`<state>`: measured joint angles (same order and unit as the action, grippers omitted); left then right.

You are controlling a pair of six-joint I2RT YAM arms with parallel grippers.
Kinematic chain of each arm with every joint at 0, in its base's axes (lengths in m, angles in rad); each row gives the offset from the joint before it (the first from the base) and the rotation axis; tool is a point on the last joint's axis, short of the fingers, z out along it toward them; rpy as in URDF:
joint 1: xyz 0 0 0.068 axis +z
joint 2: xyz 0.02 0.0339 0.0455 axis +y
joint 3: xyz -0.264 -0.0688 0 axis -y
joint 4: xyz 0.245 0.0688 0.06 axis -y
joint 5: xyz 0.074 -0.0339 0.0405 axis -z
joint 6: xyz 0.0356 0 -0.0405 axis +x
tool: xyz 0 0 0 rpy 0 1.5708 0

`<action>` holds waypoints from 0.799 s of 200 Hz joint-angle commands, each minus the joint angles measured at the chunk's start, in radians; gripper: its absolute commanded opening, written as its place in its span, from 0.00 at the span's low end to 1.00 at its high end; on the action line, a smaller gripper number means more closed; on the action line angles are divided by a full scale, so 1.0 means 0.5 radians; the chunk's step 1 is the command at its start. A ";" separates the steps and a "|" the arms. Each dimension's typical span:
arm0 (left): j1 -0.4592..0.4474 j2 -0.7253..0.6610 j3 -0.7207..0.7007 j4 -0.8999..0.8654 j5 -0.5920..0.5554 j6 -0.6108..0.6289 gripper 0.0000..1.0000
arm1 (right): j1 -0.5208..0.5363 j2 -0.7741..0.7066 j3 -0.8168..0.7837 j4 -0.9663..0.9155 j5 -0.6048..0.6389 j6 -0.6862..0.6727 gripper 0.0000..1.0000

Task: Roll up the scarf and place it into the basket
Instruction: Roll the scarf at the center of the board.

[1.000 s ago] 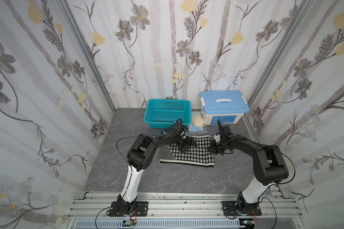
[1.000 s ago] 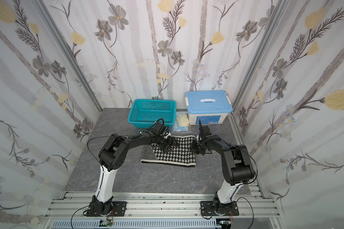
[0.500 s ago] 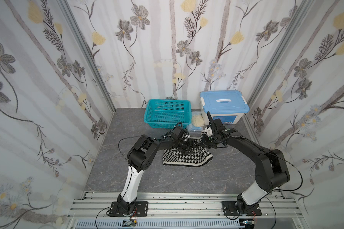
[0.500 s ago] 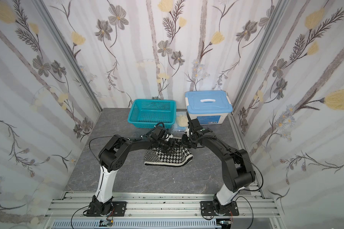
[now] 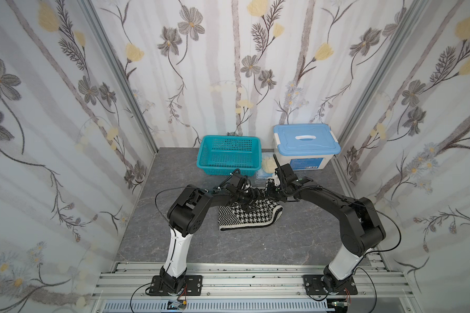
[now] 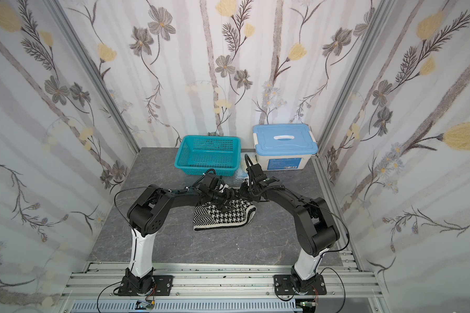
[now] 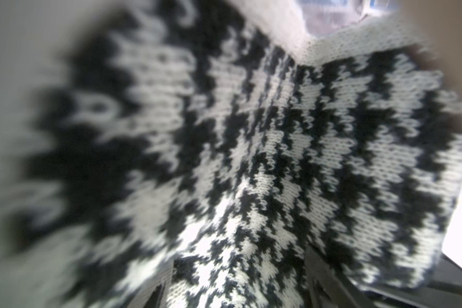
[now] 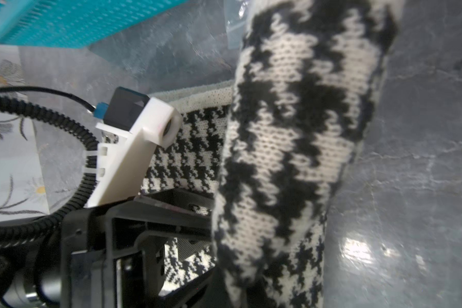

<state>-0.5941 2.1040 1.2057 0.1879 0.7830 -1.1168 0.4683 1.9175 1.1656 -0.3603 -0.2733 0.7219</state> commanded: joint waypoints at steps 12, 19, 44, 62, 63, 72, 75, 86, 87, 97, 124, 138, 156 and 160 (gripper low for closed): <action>0.021 0.035 -0.142 0.038 -0.042 -0.045 0.86 | 0.060 0.108 -0.182 0.023 -0.199 0.160 0.00; 0.037 0.035 -0.173 0.102 -0.031 -0.085 0.86 | 0.073 0.099 -0.190 0.019 -0.189 0.158 0.00; 0.084 0.010 -0.279 0.264 -0.009 -0.186 0.86 | 0.118 0.056 -0.205 -0.002 -0.167 0.134 0.00; 0.111 -0.021 -0.320 0.274 -0.007 -0.190 0.86 | 0.131 0.003 -0.246 -0.024 -0.142 0.133 0.00; 0.113 -0.024 -0.321 0.273 -0.006 -0.188 0.86 | 0.131 -0.002 -0.248 -0.025 -0.140 0.133 0.00; 0.125 -0.041 -0.328 0.262 -0.005 -0.179 0.84 | 0.131 -0.044 -0.283 -0.038 -0.110 0.131 0.00; 0.127 -0.046 -0.324 0.251 -0.003 -0.175 0.84 | 0.131 -0.059 -0.290 -0.041 -0.099 0.129 0.00; 0.136 -0.076 -0.300 0.174 -0.007 -0.123 0.84 | 0.129 -0.109 -0.323 -0.053 -0.069 0.108 0.00; 0.136 -0.079 -0.294 0.160 -0.007 -0.113 0.84 | 0.127 -0.113 -0.324 -0.056 -0.065 0.105 0.00; 0.137 -0.112 -0.247 0.014 -0.017 -0.027 0.84 | 0.121 -0.135 -0.327 -0.092 -0.031 0.084 0.00; 0.142 -0.200 -0.137 -0.198 -0.029 0.108 0.84 | 0.064 -0.142 -0.324 -0.101 -0.001 0.063 0.00; 0.151 -0.230 -0.101 -0.217 -0.017 0.105 0.85 | 0.021 -0.154 -0.314 -0.110 0.009 0.042 0.00; 0.168 -0.269 -0.062 -0.239 -0.006 0.104 0.86 | -0.049 -0.171 -0.293 -0.158 0.029 -0.018 0.00; 0.170 -0.280 -0.060 -0.244 -0.005 0.106 0.86 | -0.066 -0.175 -0.290 -0.167 0.029 -0.032 0.00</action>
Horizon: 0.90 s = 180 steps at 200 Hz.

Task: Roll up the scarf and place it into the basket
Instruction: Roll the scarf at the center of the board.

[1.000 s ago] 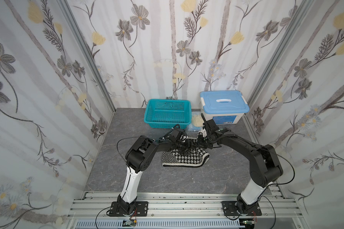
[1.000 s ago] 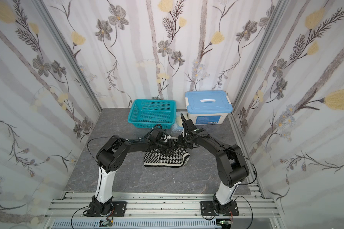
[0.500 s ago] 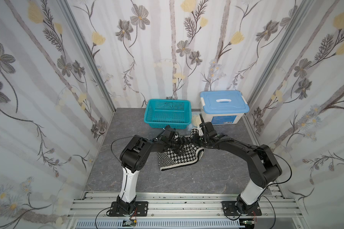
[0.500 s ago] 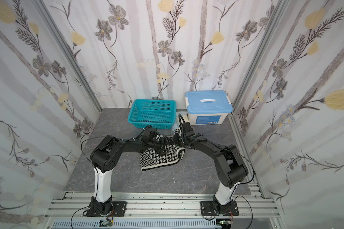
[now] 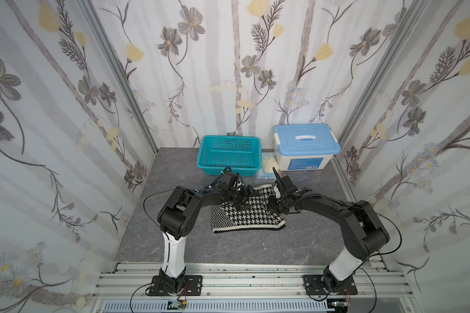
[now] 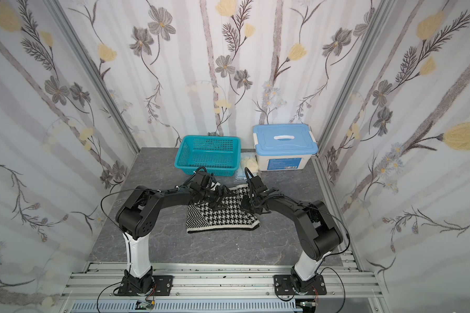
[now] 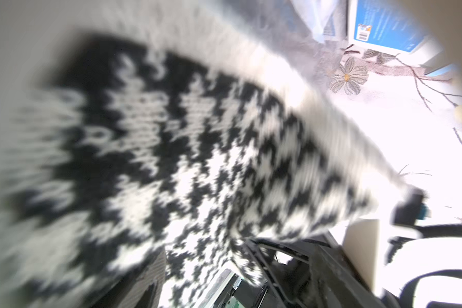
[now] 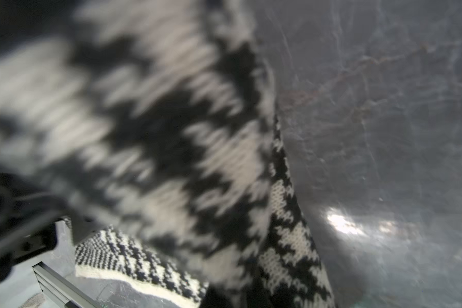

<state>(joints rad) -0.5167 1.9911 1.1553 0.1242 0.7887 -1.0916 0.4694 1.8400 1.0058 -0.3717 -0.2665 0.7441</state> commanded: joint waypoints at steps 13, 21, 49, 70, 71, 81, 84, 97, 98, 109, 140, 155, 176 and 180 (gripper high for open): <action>0.021 -0.097 0.051 -0.160 -0.012 0.074 0.85 | -0.118 -0.047 0.040 -0.177 0.016 -0.127 0.00; 0.018 -0.130 0.047 -0.216 -0.018 0.108 0.84 | -0.142 -0.065 0.048 -0.192 0.016 -0.158 0.00; 0.016 -0.291 -0.080 -0.417 -0.085 0.242 0.75 | -0.163 -0.117 0.110 -0.263 0.003 -0.241 0.00; 0.016 -0.366 -0.221 -0.459 -0.122 0.333 0.73 | -0.157 -0.128 0.155 -0.284 -0.029 -0.238 0.00; 0.016 -0.369 -0.229 -0.460 -0.122 0.336 0.73 | -0.157 -0.127 0.156 -0.284 -0.029 -0.237 0.00; 0.018 -0.365 -0.278 -0.442 -0.126 0.365 0.72 | -0.152 -0.133 0.174 -0.284 -0.039 -0.219 0.00; 0.018 -0.361 -0.292 -0.426 -0.130 0.369 0.72 | -0.147 -0.134 0.180 -0.282 -0.043 -0.213 0.00; 0.019 -0.329 -0.341 -0.344 -0.129 0.362 0.70 | -0.126 -0.144 0.207 -0.275 -0.057 -0.184 0.00; 0.020 -0.326 -0.346 -0.338 -0.128 0.360 0.70 | -0.124 -0.145 0.208 -0.275 -0.058 -0.181 0.00; 0.017 -0.281 -0.365 -0.259 -0.121 0.336 0.67 | -0.095 -0.143 0.230 -0.271 -0.069 -0.147 0.00; -0.011 -0.193 -0.378 -0.141 -0.112 0.284 0.60 | 0.007 -0.096 0.290 -0.224 -0.078 -0.032 0.00; -0.033 -0.191 -0.389 -0.124 -0.120 0.275 0.59 | 0.074 -0.045 0.332 -0.205 -0.069 0.017 0.00; -0.037 -0.202 -0.440 -0.073 -0.125 0.245 0.59 | 0.152 0.052 0.419 -0.214 -0.015 0.070 0.00; -0.040 -0.203 -0.449 -0.058 -0.121 0.236 0.59 | 0.163 0.075 0.435 -0.214 -0.004 0.083 0.00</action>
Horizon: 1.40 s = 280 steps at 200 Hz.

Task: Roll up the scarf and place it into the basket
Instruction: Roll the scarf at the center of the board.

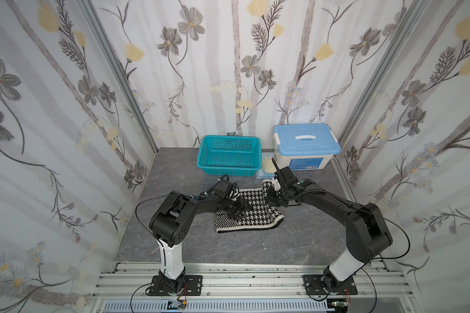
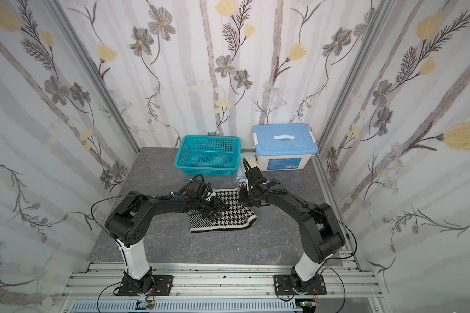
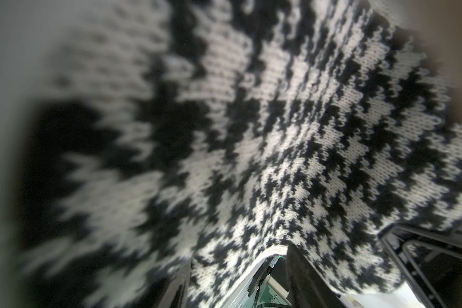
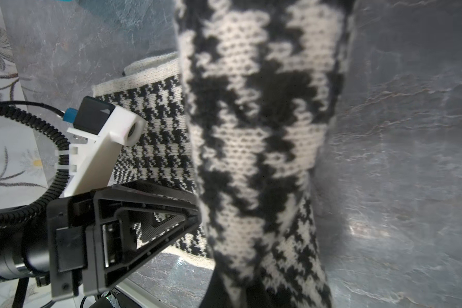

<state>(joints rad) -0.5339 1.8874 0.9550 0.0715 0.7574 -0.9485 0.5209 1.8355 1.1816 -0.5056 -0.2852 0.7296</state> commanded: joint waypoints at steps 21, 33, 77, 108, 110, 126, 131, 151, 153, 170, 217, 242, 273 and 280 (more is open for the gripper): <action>-0.003 0.001 -0.084 0.090 -0.048 -0.077 0.59 | 0.118 0.199 0.190 0.007 0.096 0.147 0.00; -0.001 -0.004 -0.088 0.101 -0.033 -0.082 0.59 | 0.138 0.244 0.221 0.000 0.119 0.148 0.00; -0.003 -0.016 -0.071 0.100 -0.013 -0.085 0.59 | 0.197 0.339 0.166 0.030 0.152 0.177 0.08; 0.015 -0.030 -0.091 0.091 -0.010 -0.083 0.59 | 0.197 0.351 0.069 0.118 0.142 0.229 0.26; 0.015 -0.031 -0.091 0.089 -0.009 -0.082 0.59 | 0.198 0.353 0.063 0.126 0.136 0.231 0.26; 0.033 -0.035 -0.088 0.070 0.002 -0.065 0.59 | 0.201 0.360 0.021 0.210 0.090 0.270 0.32; 0.038 -0.040 -0.086 0.063 0.006 -0.055 0.59 | 0.198 0.360 -0.001 0.263 0.061 0.289 0.33; 0.054 -0.039 -0.048 -0.005 0.013 0.009 0.59 | 0.197 0.367 -0.038 0.404 -0.009 0.362 0.37; 0.054 -0.040 -0.042 -0.016 0.013 0.016 0.59 | 0.197 0.367 -0.035 0.408 -0.010 0.365 0.37; 0.061 -0.035 -0.014 -0.044 0.018 0.040 0.59 | 0.188 0.356 0.001 0.412 -0.011 0.362 0.39; 0.068 -0.054 -0.030 -0.039 0.007 0.033 0.60 | 0.120 0.339 0.229 0.336 -0.069 0.329 0.47; 0.068 -0.077 -0.051 -0.019 0.006 0.033 0.60 | 0.090 0.382 0.534 0.007 0.000 0.123 0.48; 0.070 -0.086 -0.043 -0.036 -0.005 0.056 0.60 | 0.054 0.575 0.948 -0.379 0.077 -0.117 0.47; 0.068 -0.090 -0.042 -0.033 -0.006 0.051 0.60 | 0.047 0.621 1.010 -0.441 0.081 -0.146 0.47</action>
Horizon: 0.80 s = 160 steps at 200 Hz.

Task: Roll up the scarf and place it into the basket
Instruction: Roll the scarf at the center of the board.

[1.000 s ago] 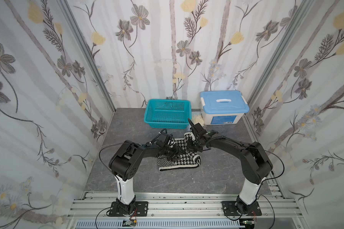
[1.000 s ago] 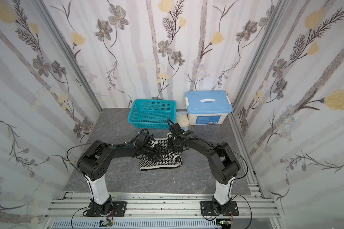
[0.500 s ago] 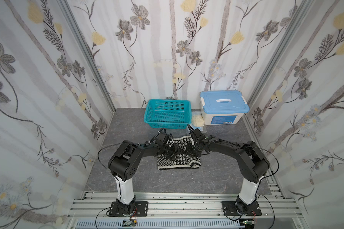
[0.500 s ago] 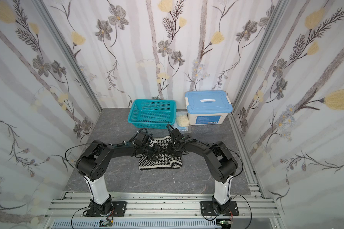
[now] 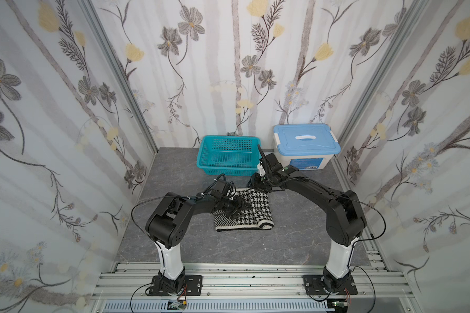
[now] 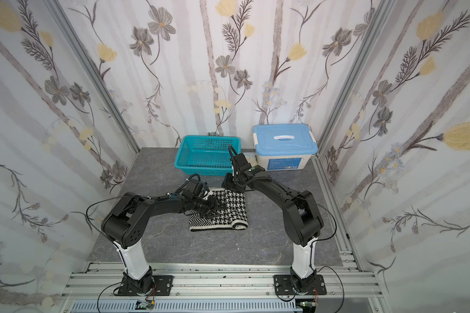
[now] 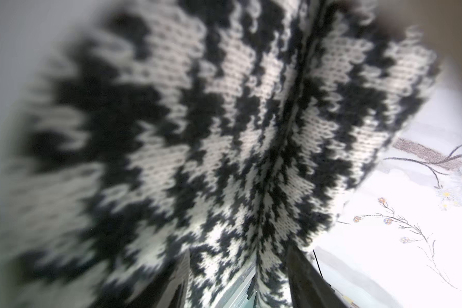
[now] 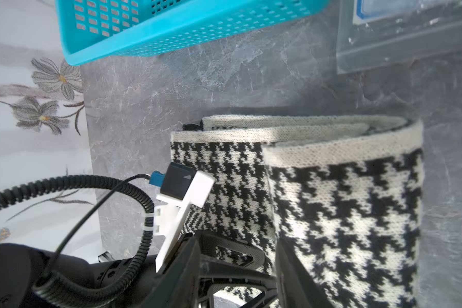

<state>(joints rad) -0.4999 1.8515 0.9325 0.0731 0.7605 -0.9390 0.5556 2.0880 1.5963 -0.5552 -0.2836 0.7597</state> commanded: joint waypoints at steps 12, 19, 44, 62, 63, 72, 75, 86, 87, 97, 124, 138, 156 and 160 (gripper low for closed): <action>0.001 -0.031 0.003 -0.029 -0.015 0.030 0.60 | -0.030 0.171 0.252 -0.400 0.057 -0.237 0.45; 0.002 -0.040 0.008 -0.032 -0.017 0.031 0.60 | -0.028 0.188 0.264 -0.408 0.041 -0.243 0.45; 0.003 -0.046 0.038 -0.051 -0.032 0.034 0.61 | -0.032 0.219 0.251 -0.405 -0.010 -0.230 0.44; 0.002 -0.033 0.042 -0.043 -0.033 0.019 0.61 | -0.031 0.245 0.219 -0.357 -0.090 -0.200 0.44; 0.002 -0.033 0.044 -0.042 -0.033 0.019 0.61 | -0.030 0.248 0.217 -0.353 -0.093 -0.197 0.44; 0.002 -0.028 0.045 -0.042 -0.036 0.017 0.61 | -0.031 0.270 0.210 -0.335 -0.117 -0.191 0.43; 0.003 -0.026 0.043 -0.042 -0.038 0.017 0.61 | -0.031 0.280 0.210 -0.333 -0.123 -0.191 0.44; 0.000 -0.020 0.043 -0.044 -0.036 0.016 0.61 | -0.035 0.323 0.213 -0.321 -0.132 -0.184 0.43; 0.002 -0.020 0.042 -0.041 -0.036 0.016 0.61 | -0.036 0.327 0.213 -0.322 -0.132 -0.181 0.43; 0.002 -0.018 0.038 -0.046 -0.042 0.016 0.61 | -0.040 0.368 0.213 -0.302 -0.146 -0.171 0.41; 0.002 -0.009 0.031 -0.057 -0.050 0.016 0.61 | -0.049 0.493 0.305 -0.320 -0.149 -0.172 0.22; 0.000 -0.011 0.031 -0.068 -0.054 0.019 0.61 | -0.047 0.524 0.352 -0.354 -0.128 -0.190 0.15; 0.000 -0.009 0.031 -0.084 -0.061 0.025 0.61 | -0.063 0.522 0.358 -0.382 -0.081 -0.191 0.06; 0.002 -0.008 0.031 -0.083 -0.065 0.026 0.61 | -0.066 0.515 0.352 -0.385 -0.069 -0.187 0.04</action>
<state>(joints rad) -0.4999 1.8446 0.9478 0.0483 0.7380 -0.9382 0.5293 2.3482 1.7630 -0.7349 -0.3401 0.6647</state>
